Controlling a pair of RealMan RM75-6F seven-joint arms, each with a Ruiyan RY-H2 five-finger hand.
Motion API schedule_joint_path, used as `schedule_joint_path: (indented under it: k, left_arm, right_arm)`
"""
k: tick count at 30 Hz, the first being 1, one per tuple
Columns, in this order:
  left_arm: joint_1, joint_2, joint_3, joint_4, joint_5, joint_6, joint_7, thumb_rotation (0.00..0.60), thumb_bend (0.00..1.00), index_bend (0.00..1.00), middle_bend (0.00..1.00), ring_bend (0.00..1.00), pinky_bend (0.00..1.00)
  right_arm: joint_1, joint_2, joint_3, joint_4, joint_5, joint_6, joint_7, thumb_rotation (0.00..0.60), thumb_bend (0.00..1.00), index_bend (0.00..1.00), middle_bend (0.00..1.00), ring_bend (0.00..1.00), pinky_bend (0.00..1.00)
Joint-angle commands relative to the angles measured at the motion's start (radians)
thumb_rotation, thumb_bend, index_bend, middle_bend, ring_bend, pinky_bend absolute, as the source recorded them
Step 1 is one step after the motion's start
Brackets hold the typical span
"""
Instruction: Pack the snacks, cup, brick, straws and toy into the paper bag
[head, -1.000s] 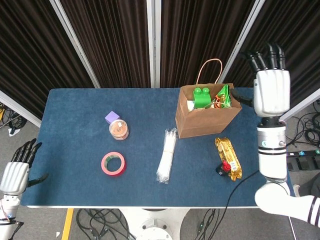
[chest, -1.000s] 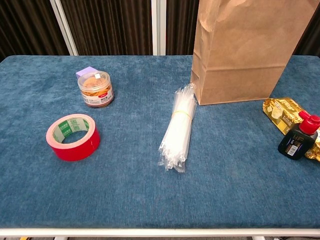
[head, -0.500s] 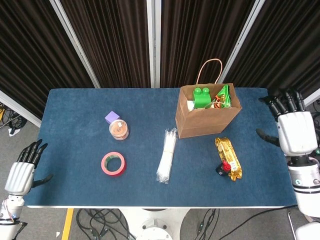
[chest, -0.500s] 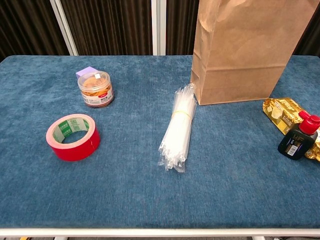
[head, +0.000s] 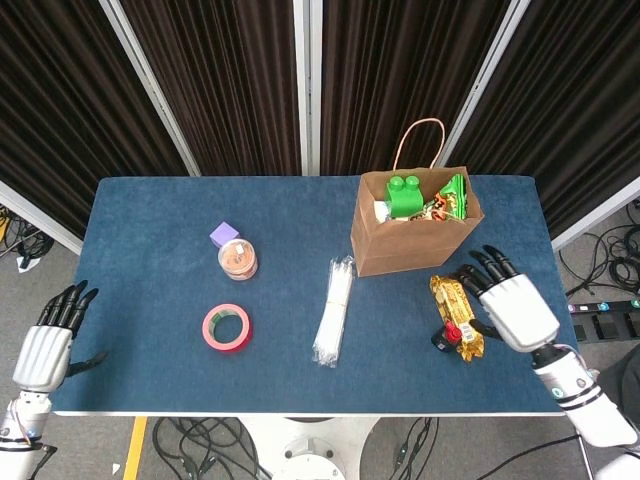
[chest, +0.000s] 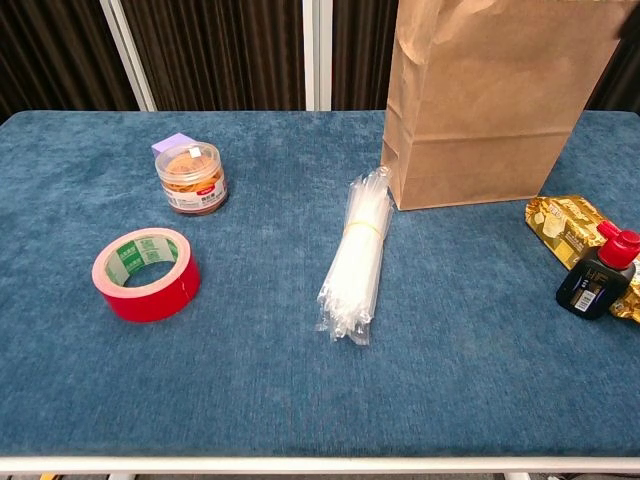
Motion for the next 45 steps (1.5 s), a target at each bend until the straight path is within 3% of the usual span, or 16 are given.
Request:
schedule_joint_path:
  k: [1, 11, 24, 45]
  left_arm:
    - [0.004, 0.001, -0.001, 0.006, -0.004, 0.003, -0.007, 0.600, 0.18, 0.13, 0.11, 0.01, 0.14]
    - [0.013, -0.010, -0.011, 0.052, -0.025, 0.002, -0.047, 0.600, 0.18, 0.13, 0.11, 0.01, 0.14]
    - [0.015, -0.036, -0.012, 0.113, -0.031, -0.003, -0.077, 0.600, 0.18, 0.13, 0.11, 0.01, 0.14]
    - [0.026, -0.045, -0.010, 0.173, -0.043, -0.012, -0.137, 0.600, 0.18, 0.13, 0.11, 0.01, 0.14]
  right_arm:
    - [0.055, -0.062, 0.007, -0.029, -0.031, -0.062, -0.068, 0.600, 0.00, 0.24, 0.27, 0.13, 0.13]
    - [0.214, -0.280, 0.037, 0.071, 0.029, -0.283, -0.178, 0.600, 0.00, 0.24, 0.27, 0.13, 0.14]
    - [0.419, -0.436, 0.039, 0.287, 0.068, -0.519, -0.114, 0.600, 0.00, 0.25, 0.24, 0.07, 0.09]
    - [0.510, -0.621, -0.007, 0.528, 0.141, -0.592, -0.020, 0.600, 0.00, 0.24, 0.21, 0.04, 0.08]
